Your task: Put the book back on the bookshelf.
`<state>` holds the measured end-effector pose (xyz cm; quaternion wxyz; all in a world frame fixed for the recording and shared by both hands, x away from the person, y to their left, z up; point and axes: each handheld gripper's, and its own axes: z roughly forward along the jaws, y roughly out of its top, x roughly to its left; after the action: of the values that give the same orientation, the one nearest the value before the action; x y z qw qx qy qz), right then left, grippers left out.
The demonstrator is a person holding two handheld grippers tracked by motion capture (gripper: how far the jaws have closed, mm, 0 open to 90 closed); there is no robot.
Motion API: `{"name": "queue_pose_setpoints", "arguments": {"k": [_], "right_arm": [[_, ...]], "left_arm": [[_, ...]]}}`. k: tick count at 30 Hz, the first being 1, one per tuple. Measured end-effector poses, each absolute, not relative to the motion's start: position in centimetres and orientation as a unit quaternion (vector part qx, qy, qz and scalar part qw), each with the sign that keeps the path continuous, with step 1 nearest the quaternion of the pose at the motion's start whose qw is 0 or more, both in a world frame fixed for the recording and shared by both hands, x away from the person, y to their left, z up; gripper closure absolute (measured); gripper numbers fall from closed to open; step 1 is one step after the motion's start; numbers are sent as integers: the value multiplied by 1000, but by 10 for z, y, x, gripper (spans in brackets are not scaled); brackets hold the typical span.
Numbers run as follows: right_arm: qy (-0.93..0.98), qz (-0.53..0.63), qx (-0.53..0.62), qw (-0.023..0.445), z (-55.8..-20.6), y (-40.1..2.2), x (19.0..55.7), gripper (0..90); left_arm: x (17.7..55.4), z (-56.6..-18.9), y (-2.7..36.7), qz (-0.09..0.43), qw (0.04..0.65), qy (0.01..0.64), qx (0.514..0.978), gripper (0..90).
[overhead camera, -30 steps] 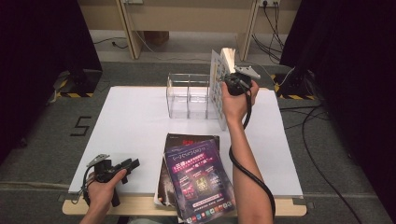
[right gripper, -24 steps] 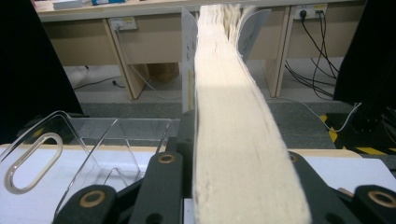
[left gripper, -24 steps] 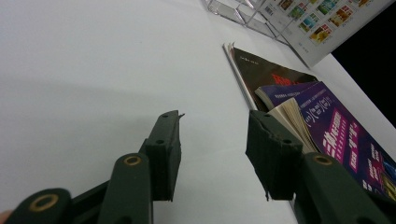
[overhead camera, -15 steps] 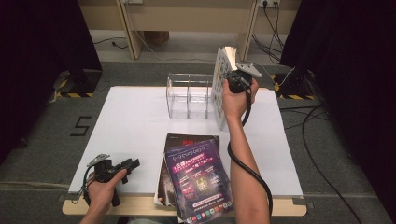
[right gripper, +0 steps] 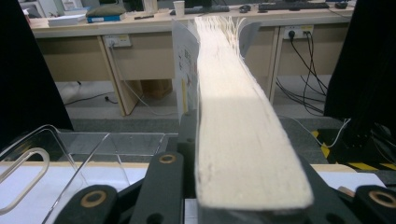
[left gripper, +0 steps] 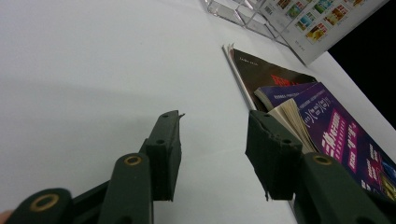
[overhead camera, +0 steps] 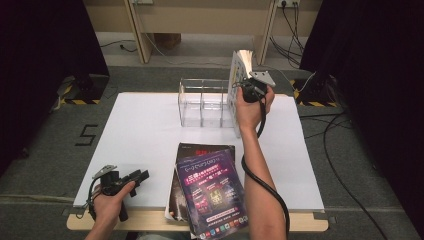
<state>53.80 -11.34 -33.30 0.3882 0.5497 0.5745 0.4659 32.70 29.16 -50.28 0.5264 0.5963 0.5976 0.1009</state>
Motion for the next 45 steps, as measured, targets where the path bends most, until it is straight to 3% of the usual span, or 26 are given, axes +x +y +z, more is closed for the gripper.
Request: {"name": "queue_pose_setpoints", "arguments": {"k": [14, 45], "right_arm": [[588, 469, 540, 378, -328, -122, 523, 654], [593, 485, 533, 360, -332, -136, 480, 627]], "left_arm": [[326, -503, 289, 100, 525, 595, 600, 543], [324, -500, 282, 100, 525, 582, 613, 532]]}}
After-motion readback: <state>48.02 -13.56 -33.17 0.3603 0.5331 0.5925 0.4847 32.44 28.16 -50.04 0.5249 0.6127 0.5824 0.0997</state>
